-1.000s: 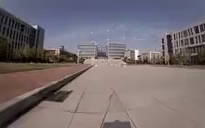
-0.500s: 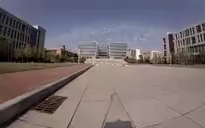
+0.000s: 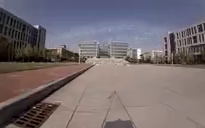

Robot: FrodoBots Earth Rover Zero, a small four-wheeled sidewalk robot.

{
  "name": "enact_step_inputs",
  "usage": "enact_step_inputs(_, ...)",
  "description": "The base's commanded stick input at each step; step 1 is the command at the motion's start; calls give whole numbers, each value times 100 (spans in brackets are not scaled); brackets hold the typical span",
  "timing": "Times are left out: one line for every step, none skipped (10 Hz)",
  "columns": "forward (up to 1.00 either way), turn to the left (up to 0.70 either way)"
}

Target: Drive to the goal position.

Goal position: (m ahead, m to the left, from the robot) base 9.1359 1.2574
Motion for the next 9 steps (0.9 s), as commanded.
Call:
enact_step_inputs(70,1)
enact_step_inputs(70,1)
enact_step_inputs(70,1)
enact_step_inputs(70,-4)
enact_step_inputs(70,-24)
enact_step_inputs(70,-3)
enact_step_inputs(70,1)
enact_step_inputs(70,1)
enact_step_inputs(70,1)
